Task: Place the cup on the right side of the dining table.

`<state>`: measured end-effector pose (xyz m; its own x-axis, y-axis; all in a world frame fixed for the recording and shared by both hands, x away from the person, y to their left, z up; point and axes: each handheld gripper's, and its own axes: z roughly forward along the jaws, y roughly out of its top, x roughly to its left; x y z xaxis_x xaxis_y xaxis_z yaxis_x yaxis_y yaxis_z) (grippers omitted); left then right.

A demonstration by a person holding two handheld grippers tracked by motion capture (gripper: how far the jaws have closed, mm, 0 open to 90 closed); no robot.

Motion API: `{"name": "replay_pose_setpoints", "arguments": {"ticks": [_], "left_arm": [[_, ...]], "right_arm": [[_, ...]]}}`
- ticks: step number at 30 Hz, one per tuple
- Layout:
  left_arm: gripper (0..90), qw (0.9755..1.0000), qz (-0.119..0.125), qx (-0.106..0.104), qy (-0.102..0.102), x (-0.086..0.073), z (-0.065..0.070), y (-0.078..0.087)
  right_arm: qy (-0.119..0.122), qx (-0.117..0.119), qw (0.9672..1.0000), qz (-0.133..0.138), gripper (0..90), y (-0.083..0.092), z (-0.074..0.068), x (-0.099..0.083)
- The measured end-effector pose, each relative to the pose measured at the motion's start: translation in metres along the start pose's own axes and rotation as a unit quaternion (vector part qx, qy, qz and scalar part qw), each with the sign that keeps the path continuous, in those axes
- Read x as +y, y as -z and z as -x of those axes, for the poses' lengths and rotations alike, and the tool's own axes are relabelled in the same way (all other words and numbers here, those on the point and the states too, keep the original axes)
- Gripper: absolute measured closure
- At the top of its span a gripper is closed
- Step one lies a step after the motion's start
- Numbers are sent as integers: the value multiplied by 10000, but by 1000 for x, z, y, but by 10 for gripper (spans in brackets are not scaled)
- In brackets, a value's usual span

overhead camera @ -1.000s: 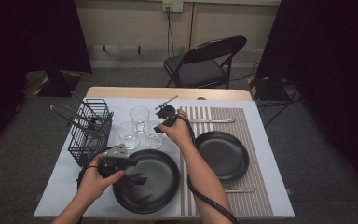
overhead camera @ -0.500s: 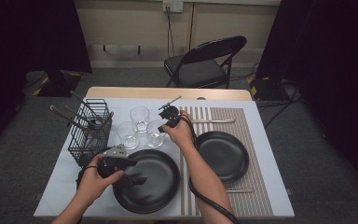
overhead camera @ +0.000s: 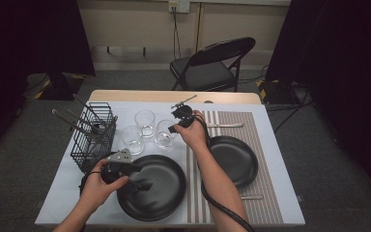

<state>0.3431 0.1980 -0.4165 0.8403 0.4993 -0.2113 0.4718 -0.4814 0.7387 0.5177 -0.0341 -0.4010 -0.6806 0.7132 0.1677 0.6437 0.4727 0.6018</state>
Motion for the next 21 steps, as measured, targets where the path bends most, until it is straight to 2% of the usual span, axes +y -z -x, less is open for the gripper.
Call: {"name": "replay_pose_setpoints", "arguments": {"ticks": [6,8,9,12,17,21], "left_arm": [[187,10000,-2,13,28,0,-1,0],[187,10000,16,-2,41,0,-1,0],[187,10000,-3,5,39,0,-1,-1],[187,10000,12,-24,30,-1,-1,-1],[187,10000,44,-37,36,-1,-1,-2],[186,10000,-21,-38,-6,0,-1,-3]], "right_arm": [[-108,-34,9999,3,827,6,4,-1],[-38,-40,10000,66,827,7,6,-1],[-116,-63,9999,33,828,9,5,-2],[-77,-70,9999,69,828,10,8,-2],[-161,-100,9998,65,829,14,13,-4],[-215,-161,9996,60,830,18,19,-6]]}}
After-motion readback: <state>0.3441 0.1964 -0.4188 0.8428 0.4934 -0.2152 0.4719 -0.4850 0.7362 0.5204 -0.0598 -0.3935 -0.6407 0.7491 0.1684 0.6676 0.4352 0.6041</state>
